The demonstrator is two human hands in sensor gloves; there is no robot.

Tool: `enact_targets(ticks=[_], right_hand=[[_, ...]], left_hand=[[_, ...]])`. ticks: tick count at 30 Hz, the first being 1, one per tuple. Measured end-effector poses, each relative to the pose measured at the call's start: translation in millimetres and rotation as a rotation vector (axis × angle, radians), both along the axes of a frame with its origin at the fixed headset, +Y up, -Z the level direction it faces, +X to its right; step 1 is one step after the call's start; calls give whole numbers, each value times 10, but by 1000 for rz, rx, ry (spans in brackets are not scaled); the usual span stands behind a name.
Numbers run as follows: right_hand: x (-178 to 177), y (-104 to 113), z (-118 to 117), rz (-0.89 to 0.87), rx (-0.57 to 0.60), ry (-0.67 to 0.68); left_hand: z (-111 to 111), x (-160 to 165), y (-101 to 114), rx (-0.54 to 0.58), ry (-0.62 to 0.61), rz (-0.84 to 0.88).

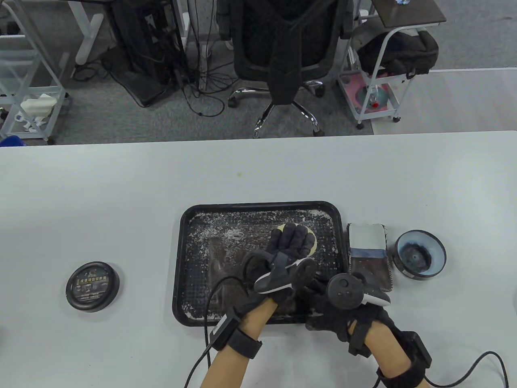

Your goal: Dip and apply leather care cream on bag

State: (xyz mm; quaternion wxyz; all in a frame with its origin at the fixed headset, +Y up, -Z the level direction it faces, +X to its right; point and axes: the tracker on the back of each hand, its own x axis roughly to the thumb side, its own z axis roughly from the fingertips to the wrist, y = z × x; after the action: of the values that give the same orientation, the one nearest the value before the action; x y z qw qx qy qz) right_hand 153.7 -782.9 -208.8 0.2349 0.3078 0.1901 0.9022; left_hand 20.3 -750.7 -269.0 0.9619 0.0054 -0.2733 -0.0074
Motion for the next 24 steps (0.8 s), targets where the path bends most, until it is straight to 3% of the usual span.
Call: enact_targets(ticks=[8,13,24], right_hand=[[-12,1,-17,14,6,0],[-31,4,-21,27,21,0],[-57,1,-14,41,29,4]], left_hand=[[-96,214,-110,-29,31,-184],[-29,232,-82,1,31,-242],[-18,-175,-37,22,87,-299]])
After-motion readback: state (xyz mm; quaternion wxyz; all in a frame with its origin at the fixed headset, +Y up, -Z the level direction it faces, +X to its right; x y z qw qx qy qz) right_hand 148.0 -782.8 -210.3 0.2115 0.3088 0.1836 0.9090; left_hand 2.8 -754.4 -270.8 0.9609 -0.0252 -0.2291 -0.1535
